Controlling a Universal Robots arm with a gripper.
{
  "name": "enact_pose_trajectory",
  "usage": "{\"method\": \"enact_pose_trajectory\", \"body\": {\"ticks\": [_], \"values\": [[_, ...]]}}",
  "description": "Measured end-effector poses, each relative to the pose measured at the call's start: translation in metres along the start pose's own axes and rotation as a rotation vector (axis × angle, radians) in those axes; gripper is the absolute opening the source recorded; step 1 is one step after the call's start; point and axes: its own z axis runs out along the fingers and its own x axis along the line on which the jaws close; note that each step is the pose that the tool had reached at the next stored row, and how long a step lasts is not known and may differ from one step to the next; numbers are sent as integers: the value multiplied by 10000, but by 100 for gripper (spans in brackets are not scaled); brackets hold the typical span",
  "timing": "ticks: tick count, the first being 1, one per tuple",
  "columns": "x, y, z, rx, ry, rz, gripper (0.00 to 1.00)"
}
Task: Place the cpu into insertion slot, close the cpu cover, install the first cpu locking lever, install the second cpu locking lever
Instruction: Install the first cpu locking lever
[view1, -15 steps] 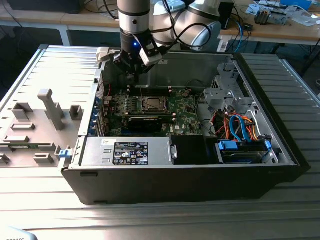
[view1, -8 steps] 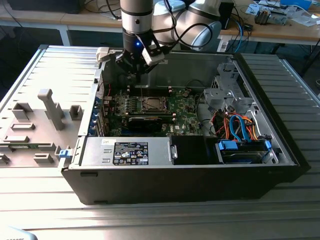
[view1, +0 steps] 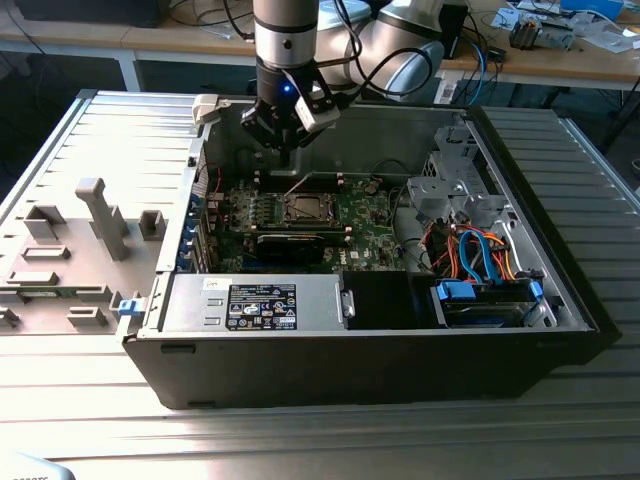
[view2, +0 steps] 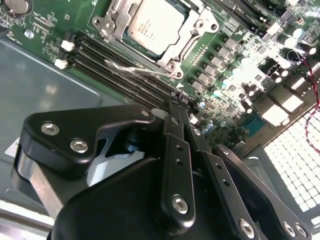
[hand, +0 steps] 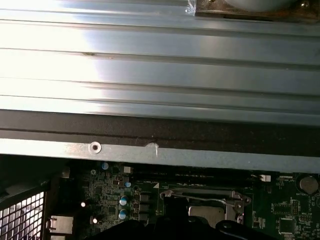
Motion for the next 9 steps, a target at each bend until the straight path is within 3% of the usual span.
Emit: {"method": "enact_pose_trajectory", "body": {"ticks": [9], "values": [[-1,-4,61,10,-1,-1,11]]}}
